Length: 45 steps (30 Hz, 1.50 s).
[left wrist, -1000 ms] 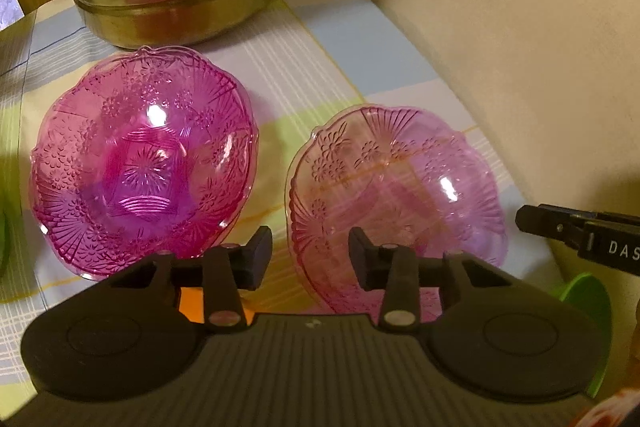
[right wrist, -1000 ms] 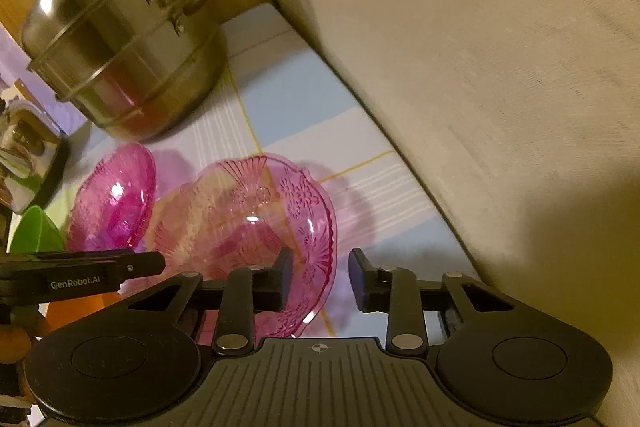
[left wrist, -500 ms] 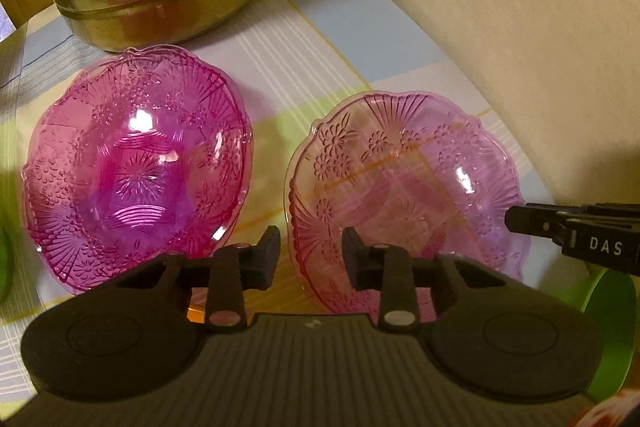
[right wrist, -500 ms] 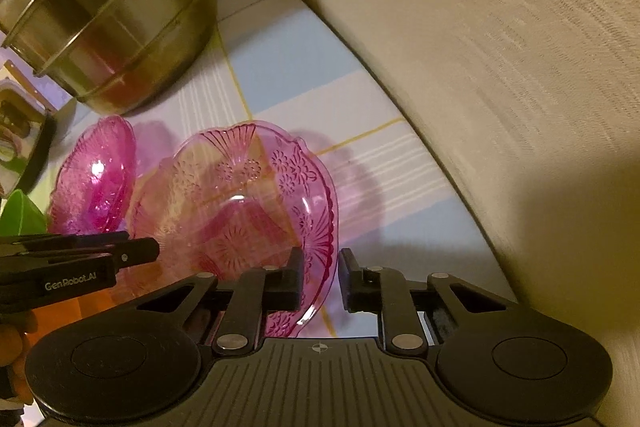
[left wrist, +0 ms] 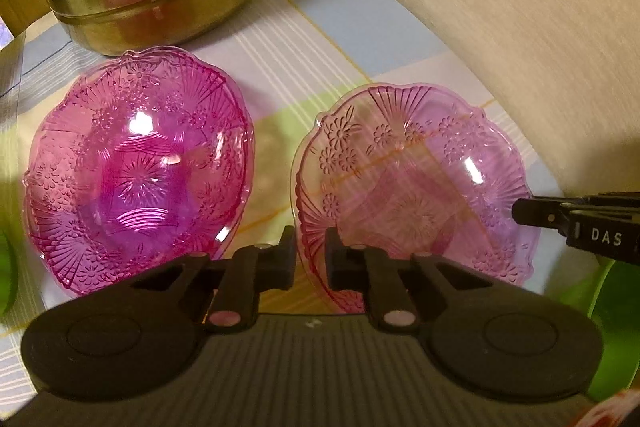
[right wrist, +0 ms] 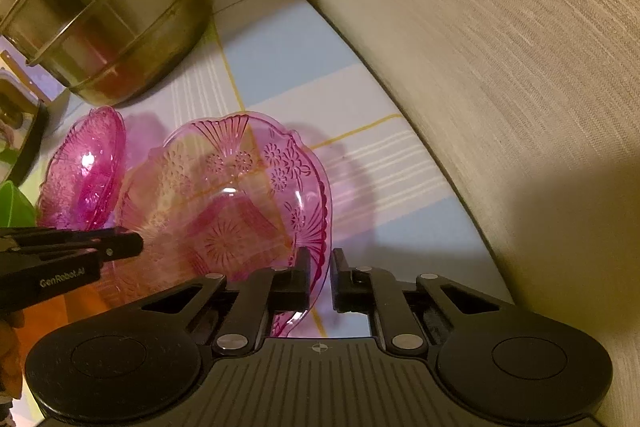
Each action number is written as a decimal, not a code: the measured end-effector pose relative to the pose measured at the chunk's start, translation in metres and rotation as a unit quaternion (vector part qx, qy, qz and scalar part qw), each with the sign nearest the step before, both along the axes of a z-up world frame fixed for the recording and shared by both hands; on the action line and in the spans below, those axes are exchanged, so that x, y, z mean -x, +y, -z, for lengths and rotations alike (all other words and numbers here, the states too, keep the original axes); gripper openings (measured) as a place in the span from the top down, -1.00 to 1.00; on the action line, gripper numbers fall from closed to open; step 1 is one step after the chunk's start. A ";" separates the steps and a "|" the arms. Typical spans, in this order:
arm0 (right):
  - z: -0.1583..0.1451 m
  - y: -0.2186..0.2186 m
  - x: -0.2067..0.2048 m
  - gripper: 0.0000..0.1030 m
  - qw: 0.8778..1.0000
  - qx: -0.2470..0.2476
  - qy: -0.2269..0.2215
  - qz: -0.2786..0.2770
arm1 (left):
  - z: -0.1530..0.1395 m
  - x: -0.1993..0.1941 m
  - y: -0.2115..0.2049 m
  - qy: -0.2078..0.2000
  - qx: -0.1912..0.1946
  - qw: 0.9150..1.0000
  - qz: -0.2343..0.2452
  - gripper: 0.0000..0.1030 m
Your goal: Organize plates and bowls
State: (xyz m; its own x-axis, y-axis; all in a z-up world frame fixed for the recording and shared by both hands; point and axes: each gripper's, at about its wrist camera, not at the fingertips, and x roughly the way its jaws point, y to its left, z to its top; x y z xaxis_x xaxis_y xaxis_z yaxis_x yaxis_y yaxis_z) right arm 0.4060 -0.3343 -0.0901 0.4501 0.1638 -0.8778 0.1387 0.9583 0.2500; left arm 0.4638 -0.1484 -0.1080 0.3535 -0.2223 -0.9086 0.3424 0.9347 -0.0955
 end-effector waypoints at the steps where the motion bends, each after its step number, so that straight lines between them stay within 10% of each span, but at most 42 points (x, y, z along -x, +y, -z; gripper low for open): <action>1: -0.001 0.000 0.001 0.82 1.000 0.001 -0.002 0.001 | -0.001 0.001 0.001 -0.002 0.002 1.000 -0.001 0.77; 45: -0.137 0.078 0.078 0.82 0.994 0.004 -0.101 -0.051 | -0.140 0.096 0.105 -0.089 0.064 0.991 -0.079 0.79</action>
State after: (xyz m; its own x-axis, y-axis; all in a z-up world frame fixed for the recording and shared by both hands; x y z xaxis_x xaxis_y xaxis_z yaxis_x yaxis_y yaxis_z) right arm 0.3281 -0.2561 0.0464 0.5985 0.2106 -0.7729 -0.0110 0.9669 0.2549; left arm 0.3678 -0.0433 0.0324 0.5449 -0.2615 -0.7967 0.2147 0.9620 -0.1689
